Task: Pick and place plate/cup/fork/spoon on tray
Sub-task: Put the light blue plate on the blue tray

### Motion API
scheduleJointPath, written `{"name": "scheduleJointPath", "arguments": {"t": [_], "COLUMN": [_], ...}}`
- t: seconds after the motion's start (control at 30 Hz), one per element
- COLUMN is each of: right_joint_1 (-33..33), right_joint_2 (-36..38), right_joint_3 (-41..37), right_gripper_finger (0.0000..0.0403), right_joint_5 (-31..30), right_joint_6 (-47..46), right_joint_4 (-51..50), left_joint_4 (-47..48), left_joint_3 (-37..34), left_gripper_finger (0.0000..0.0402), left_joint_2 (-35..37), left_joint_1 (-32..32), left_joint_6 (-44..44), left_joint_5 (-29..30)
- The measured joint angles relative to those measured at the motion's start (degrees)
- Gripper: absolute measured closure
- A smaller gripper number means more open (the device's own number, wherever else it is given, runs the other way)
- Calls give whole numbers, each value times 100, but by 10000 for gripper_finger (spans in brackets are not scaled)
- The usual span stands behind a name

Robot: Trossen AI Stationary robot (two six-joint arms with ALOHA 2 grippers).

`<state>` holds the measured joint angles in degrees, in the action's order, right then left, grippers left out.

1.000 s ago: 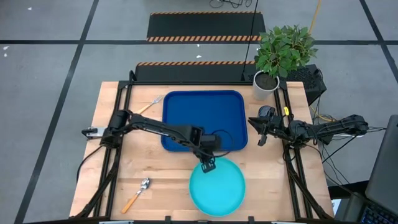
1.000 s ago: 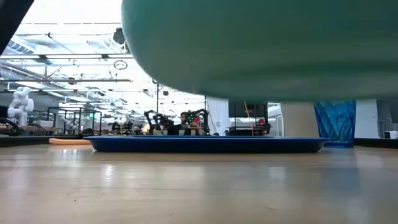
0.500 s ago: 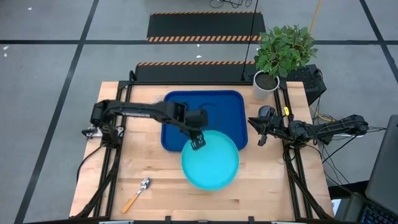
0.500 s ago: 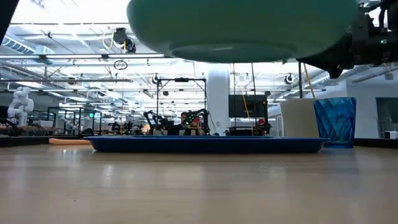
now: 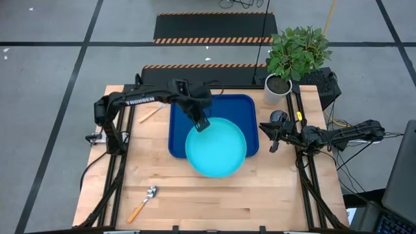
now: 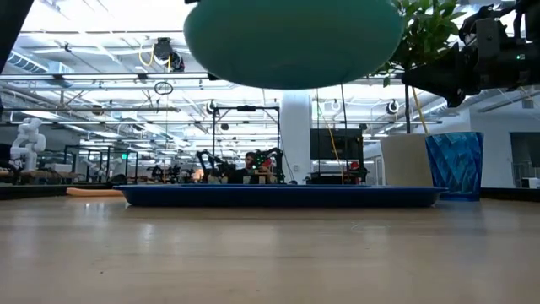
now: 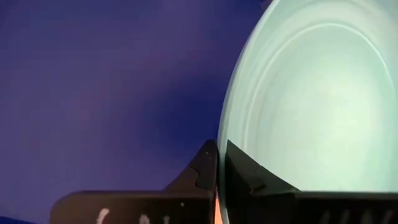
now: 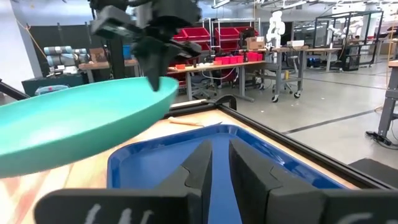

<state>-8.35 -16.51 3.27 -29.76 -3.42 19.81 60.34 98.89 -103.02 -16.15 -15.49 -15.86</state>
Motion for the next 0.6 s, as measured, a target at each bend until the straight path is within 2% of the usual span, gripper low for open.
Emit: {"name": "scheduleJointPath", "arguments": {"t": [0.33,0.6], "right_joint_1": [2,-1], "right_joint_2": [-2,0], "right_joint_3": [0,0], "right_gripper_finger": [353,353], "right_joint_5": [-4,-11], "right_joint_6": [0,0], "right_joint_4": [-165,-156], "left_joint_4": [-15,-40], "left_joint_3": [0,-1], "left_gripper_finger": [396,396], "left_joint_2": [0,-63], "left_joint_1": [-889,-1390], "left_joint_6": [444,655], "left_joint_5": [-806,-833]}}
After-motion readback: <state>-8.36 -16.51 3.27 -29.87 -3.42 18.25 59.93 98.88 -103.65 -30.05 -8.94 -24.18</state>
